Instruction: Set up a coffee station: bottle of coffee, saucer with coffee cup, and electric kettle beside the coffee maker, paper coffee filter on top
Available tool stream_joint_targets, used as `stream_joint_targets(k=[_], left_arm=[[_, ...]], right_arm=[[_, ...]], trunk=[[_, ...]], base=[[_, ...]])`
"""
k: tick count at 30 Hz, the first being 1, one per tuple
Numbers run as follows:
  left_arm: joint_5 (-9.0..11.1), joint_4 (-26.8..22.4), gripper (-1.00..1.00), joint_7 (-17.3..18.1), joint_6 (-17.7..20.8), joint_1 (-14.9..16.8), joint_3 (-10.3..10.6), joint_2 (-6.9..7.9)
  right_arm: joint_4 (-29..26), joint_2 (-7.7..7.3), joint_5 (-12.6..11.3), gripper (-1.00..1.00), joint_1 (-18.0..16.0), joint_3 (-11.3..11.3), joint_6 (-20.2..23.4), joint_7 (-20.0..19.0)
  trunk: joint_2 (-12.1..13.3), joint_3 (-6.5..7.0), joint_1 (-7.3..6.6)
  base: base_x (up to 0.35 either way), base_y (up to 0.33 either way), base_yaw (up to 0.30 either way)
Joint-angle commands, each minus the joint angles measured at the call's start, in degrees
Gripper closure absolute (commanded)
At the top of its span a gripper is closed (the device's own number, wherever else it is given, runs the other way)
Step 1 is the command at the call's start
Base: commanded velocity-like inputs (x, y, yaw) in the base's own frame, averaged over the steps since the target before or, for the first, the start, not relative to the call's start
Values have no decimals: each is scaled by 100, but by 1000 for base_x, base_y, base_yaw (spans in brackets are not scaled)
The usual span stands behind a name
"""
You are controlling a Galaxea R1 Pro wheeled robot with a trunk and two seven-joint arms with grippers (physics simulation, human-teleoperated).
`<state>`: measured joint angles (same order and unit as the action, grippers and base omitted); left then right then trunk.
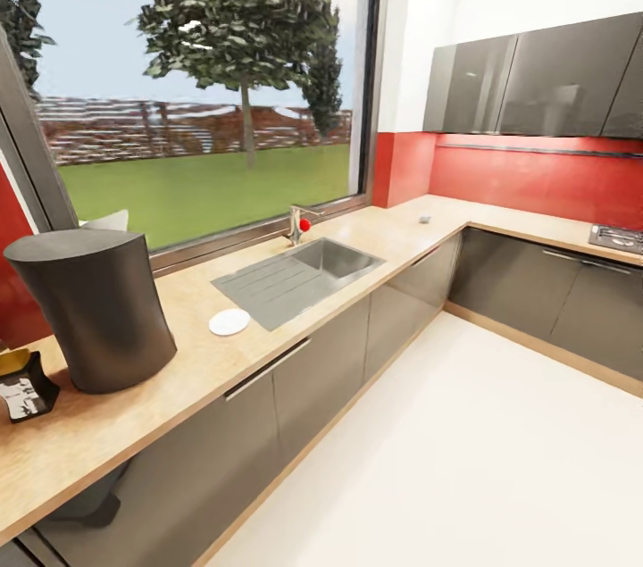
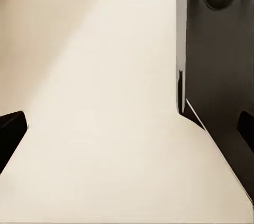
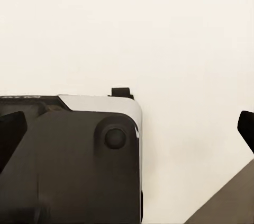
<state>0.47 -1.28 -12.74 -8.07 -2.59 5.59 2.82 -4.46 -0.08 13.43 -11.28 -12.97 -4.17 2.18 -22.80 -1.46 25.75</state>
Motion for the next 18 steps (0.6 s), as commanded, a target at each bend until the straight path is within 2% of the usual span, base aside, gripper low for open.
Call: stream_joint_targets(k=[1,6,12,18], left_arm=[[5,-2,-100,-32,2,-2,49,2],[9,18,-100,-48,47,-4,55,0],[14,16,-100,-72,473,-3,48,-28],[7,14,-100,-86,702,2,49,-62]], right_arm=[[10,1,62,-100,-6,-48,-25,10],[17,-7,70,-100,-6,-48,-24,0],[32,-9,79,-100,-6,-48,-25,-12],[41,-10,88,-100,-6,-40,-38,-14]], trunk=[[-11,-11,3],[-11,-11,3],[-11,-11,3],[-11,-11,3]], base=[[0,0,-20],[0,0,-8],[32,-18,-1],[147,-165,0]])
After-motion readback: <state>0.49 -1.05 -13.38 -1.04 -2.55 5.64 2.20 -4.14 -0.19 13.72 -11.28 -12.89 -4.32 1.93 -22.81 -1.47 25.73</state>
